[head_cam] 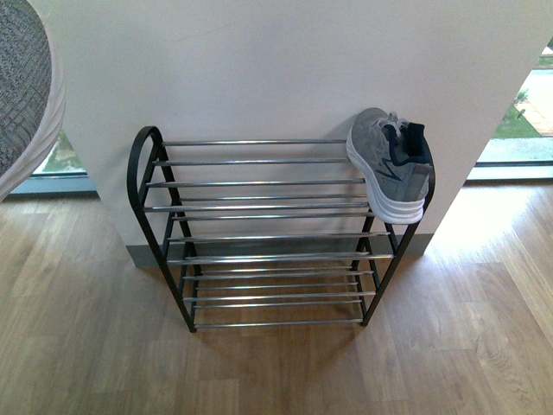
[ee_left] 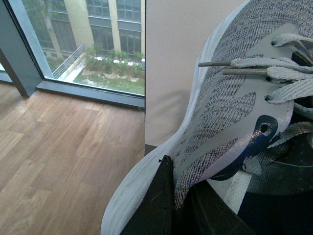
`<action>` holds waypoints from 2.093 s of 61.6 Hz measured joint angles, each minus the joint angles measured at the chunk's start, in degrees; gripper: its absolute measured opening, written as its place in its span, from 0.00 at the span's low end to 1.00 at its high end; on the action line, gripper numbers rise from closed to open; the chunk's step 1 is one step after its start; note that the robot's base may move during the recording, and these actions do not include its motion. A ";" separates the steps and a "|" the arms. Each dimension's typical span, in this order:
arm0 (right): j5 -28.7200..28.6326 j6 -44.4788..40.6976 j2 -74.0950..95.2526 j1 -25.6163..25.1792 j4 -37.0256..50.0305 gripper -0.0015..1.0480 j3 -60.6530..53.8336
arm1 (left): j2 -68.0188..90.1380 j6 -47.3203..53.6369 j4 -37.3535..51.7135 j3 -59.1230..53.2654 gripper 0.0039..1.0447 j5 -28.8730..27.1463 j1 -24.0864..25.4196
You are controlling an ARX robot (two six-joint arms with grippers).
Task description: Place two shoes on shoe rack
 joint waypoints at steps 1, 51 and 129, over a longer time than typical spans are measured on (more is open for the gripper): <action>0.13 0.00 -0.35 0.13 -0.17 0.02 -0.15 | 0.00 0.00 0.00 0.00 0.02 0.00 0.00; 6.12 -0.02 -22.03 6.23 -15.06 0.02 -5.40 | 0.00 0.00 0.00 0.00 0.02 0.00 0.00; 6.12 -0.11 -43.98 6.25 -37.09 0.35 -5.40 | 0.00 0.00 0.00 0.00 0.02 0.00 0.00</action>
